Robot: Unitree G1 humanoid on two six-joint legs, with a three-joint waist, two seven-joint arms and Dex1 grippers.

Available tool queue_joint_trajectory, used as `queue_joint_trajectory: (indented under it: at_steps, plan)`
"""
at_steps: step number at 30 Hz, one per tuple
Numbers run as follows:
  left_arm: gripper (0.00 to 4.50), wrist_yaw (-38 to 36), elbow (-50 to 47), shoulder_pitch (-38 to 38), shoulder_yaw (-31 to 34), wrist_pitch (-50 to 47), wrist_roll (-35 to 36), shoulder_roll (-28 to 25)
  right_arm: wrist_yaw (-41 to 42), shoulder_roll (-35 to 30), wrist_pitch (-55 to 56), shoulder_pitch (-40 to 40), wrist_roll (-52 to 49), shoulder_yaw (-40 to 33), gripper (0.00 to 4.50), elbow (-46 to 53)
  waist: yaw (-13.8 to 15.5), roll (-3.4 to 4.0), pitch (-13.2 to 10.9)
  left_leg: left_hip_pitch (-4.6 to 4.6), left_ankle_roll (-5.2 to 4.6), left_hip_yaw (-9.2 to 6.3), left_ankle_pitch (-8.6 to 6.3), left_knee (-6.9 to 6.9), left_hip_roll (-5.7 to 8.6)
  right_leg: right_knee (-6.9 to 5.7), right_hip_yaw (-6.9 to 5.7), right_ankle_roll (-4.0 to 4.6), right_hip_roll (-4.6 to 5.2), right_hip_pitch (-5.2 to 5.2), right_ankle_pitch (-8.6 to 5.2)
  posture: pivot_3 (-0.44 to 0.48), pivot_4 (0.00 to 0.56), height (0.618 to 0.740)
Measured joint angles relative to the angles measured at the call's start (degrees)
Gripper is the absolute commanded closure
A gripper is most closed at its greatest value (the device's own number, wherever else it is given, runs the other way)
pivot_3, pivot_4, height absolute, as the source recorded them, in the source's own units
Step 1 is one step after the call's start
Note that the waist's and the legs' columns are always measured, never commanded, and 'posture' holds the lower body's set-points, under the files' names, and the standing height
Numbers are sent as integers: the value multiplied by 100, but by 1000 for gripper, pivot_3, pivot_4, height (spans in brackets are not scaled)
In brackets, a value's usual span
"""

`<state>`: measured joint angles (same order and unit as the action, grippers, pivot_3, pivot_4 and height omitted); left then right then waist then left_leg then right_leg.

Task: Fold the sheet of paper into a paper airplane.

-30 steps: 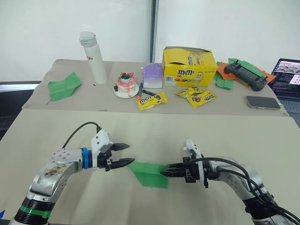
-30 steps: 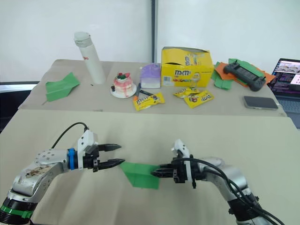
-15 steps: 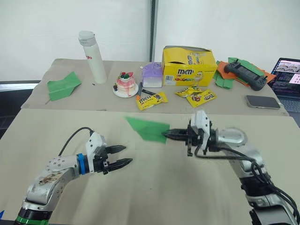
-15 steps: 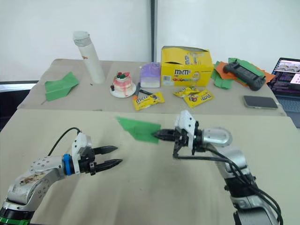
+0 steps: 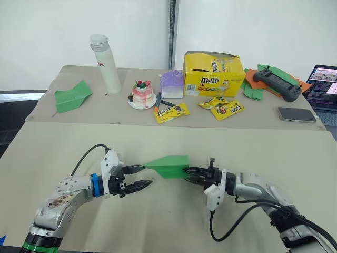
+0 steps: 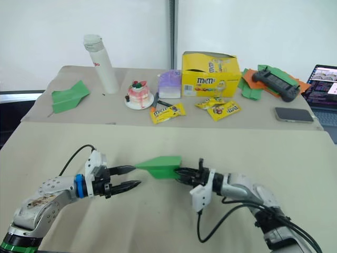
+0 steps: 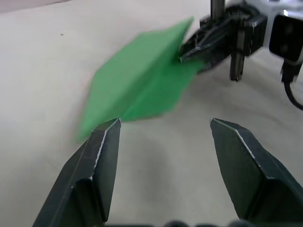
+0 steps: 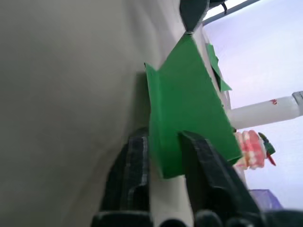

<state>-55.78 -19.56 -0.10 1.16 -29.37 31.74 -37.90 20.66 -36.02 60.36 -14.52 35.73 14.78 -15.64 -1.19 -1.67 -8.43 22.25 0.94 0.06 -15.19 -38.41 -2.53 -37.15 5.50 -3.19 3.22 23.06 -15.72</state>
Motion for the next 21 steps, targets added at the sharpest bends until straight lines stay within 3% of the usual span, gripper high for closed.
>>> queue_joint_trajectory:
  at_steps: [4, 10, 12, 13, 17, 21]
  plan:
    - [1316, -21, 4, -114, -20, -110, 75, 45, -347, -547, 145, 265, -27, -270, 843, 120, -4, 0, 0, -13, -1, -2, 0, 0, 1, 1, -1, -1, 0, -14, 0, 0, 150, 740]
    - [1316, -202, -9, -85, -35, -224, 281, 39, -233, -1379, -27, 934, -871, -561, 843, 179, 5, -7, -4, -59, -3, -3, -2, 0, 3, 18, -1, -1, 3, -78, -1, 0, 150, 740]
    - [1316, -253, -13, -83, -39, -225, 370, 40, 27, -1376, -469, 943, -1430, -552, 1382, 245, -39, -8, -5, -69, -4, -2, -2, 0, 3, 13, 3, -1, 3, -83, -1, 0, 150, 740]
    - [1857, -280, -17, -81, -39, -230, 419, 40, 197, -1338, -782, 915, -1755, -541, 1665, 354, -74, -8, -5, -73, -4, -3, -2, 0, 1, 10, 4, -1, 1, -84, -1, 0, 150, 740]
    - [3159, -380, -129, -87, -58, -355, 632, 40, 1146, -1049, -2207, 608, -3165, -332, 3065, 1075, -149, -8, -5, -73, -8, -10, -4, 4, -11, 10, 1, -1, -11, -84, -1, 0, 150, 740]
    - [4476, -427, -245, -46, 7, -446, 816, -31, 2141, -567, -4329, 612, -4848, 1, 4398, 1755, -98, -6, -6, -59, -13, -19, -7, 9, -13, 16, -8, 0, -8, -77, -2, 0, 150, 740]
